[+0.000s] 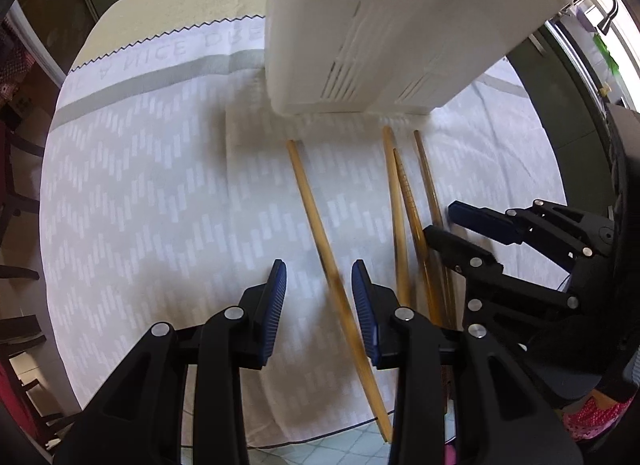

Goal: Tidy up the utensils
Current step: 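Grasp a wooden chopstick with the right tool while the left tool grasps another, then lift both chopsticks upright and carry them above the white caddy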

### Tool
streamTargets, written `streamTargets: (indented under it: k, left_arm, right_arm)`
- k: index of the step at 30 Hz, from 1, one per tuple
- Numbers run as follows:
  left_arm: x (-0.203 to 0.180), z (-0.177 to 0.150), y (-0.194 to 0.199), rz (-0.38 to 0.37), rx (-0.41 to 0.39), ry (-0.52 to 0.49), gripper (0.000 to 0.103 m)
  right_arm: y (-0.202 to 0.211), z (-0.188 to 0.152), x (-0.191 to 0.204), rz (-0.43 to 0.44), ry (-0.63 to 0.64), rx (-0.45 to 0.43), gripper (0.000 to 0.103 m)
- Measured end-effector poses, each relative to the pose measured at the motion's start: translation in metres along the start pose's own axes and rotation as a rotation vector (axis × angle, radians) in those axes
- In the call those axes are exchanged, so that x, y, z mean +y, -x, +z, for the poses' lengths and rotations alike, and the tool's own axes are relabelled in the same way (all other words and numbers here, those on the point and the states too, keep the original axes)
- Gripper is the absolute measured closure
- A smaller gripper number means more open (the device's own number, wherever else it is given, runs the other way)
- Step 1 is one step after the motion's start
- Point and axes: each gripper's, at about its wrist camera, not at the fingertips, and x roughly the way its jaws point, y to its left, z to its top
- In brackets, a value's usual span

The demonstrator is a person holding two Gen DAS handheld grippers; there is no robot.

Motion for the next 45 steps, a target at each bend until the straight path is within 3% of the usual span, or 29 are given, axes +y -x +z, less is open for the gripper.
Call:
streamTargets:
  k: [6, 13, 18, 25, 33, 45]
  left_arm:
    - [-0.018, 0.003, -0.016, 0.041, 0.021, -0.015, 0.070]
    - [-0.029, 0.011, -0.022, 0.058, 0.030, -0.029, 0.071]
    - [-0.031, 0.015, -0.026, 0.080, 0.034, -0.060, 0.092]
    - [-0.027, 0.015, -0.025, 0.099, 0.033, -0.114, 0.096]
    - [-0.017, 0.019, -0.008, 0.093, -0.029, -0.121, 0.097]
    - [-0.001, -0.005, 0.065, 0.058, -0.188, -0.149, 0.097]
  right_arm:
    - [0.004, -0.004, -0.007, 0.003, 0.004, 0.001, 0.080]
    - [0.004, -0.005, -0.020, 0.028, -0.012, 0.011, 0.095]
    - [0.006, -0.009, -0.027, 0.025, -0.011, 0.020, 0.096]
    - [0.017, -0.024, -0.057, 0.047, -0.035, 0.020, 0.096]
    - [0.058, -0.044, -0.087, 0.089, -0.086, -0.077, 0.096]
    - [0.133, -0.069, -0.093, 0.113, -0.103, -0.261, 0.096]
